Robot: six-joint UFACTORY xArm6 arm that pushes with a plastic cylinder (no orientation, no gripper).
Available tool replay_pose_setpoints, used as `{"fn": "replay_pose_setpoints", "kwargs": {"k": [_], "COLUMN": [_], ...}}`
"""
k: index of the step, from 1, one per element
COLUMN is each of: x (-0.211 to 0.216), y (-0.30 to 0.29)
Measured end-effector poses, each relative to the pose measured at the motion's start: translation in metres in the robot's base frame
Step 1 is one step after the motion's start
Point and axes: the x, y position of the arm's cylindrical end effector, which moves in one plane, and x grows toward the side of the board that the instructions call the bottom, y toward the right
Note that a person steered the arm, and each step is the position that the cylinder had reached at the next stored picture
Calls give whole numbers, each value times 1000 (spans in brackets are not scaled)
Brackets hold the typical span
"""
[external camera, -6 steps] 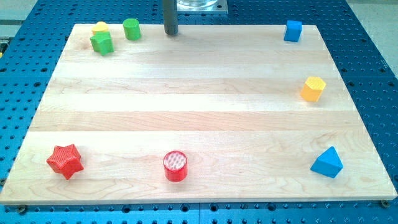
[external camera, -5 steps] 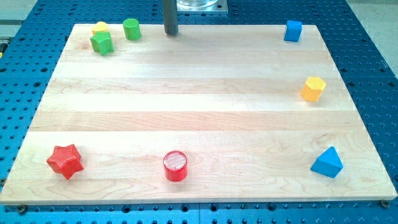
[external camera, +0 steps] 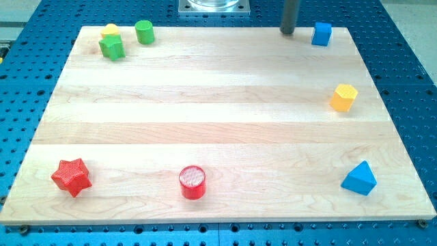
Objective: Move the blue cube diagonal to the hexagon
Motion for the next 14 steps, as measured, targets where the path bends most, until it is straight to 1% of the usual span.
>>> {"fn": "replay_pose_setpoints", "kwargs": {"k": [1, 2, 3, 4, 6, 7, 8, 9, 10, 11, 12, 13, 14], "x": [0, 5, 40, 42, 37, 52, 89, 135, 158, 143, 171, 197, 204], "y": [50, 63, 68, 68, 113, 119, 100, 67, 66, 103, 122, 95, 57]}}
